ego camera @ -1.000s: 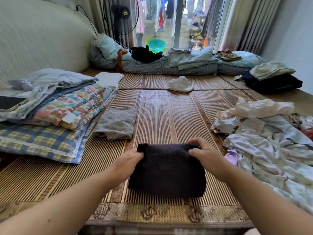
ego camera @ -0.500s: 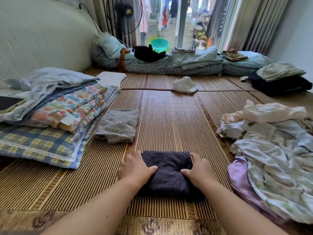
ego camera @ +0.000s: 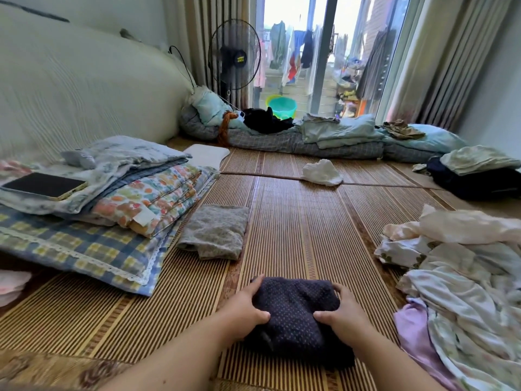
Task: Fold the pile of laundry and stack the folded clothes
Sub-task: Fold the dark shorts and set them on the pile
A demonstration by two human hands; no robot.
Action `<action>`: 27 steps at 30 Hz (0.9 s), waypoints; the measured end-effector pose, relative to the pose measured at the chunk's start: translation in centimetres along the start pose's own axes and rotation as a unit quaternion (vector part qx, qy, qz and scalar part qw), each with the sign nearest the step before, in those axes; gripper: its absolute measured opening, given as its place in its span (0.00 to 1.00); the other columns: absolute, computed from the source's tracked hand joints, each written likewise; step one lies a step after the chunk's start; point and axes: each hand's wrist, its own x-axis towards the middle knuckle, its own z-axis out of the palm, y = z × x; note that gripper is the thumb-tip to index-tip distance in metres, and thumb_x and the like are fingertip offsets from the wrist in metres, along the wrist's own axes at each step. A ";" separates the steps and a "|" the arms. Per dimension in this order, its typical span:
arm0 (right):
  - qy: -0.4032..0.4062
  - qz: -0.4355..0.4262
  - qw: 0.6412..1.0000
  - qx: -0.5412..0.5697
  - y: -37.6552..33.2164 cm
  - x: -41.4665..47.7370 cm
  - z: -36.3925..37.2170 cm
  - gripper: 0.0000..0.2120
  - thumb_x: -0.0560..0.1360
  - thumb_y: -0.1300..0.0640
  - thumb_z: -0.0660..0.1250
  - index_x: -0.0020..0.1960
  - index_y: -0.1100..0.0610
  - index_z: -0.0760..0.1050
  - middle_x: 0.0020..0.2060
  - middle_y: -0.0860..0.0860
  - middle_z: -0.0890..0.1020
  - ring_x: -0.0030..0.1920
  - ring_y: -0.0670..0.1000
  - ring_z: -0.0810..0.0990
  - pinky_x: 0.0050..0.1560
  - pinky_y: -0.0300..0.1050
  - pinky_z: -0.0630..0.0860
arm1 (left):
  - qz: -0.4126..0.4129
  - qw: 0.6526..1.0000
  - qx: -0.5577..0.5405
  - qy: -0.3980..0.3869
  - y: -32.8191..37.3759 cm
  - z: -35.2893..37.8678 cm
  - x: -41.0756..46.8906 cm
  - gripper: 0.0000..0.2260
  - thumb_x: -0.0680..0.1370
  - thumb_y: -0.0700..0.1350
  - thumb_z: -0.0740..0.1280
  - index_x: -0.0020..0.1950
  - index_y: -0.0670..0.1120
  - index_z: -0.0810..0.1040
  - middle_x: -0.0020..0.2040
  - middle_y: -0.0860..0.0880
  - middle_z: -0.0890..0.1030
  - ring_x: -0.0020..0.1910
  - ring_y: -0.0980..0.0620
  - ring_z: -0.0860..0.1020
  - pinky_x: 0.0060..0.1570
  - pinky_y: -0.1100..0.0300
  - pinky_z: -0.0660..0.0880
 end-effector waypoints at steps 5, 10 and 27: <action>-0.024 -0.136 0.990 -0.038 -4.5 1.4 0.4 0.30 0.76 0.65 0.66 0.72 0.45 0.65 0.67 0.51 0.72 0.61 0.49 0.72 0.59 0.43 0.69 | 0.087 0.996 -0.015 0.031 0.0 -2.9 0.6 0.23 0.78 0.40 0.64 0.70 0.60 0.70 0.67 0.54 0.70 0.63 0.55 0.71 0.61 0.62 0.72; 0.018 -0.225 0.971 -0.072 -12.6 7.5 2.3 0.27 0.76 0.65 0.66 0.70 0.44 0.69 0.62 0.50 0.75 0.57 0.50 0.74 0.55 0.43 0.71 | 0.173 0.971 -0.006 0.165 1.3 -8.9 3.2 0.25 0.78 0.39 0.65 0.73 0.55 0.67 0.65 0.56 0.71 0.62 0.59 0.69 0.55 0.74 0.67; -0.095 -0.166 0.957 -0.220 -16.3 26.2 15.1 0.31 0.77 0.52 0.59 0.78 0.43 0.52 0.78 0.53 0.50 0.76 0.56 0.57 0.73 0.50 0.61 | -0.109 0.929 0.314 0.166 -4.4 -20.4 18.9 0.34 0.77 0.68 0.55 0.78 0.60 0.47 0.79 0.43 0.40 0.77 0.36 0.45 0.73 0.43 0.52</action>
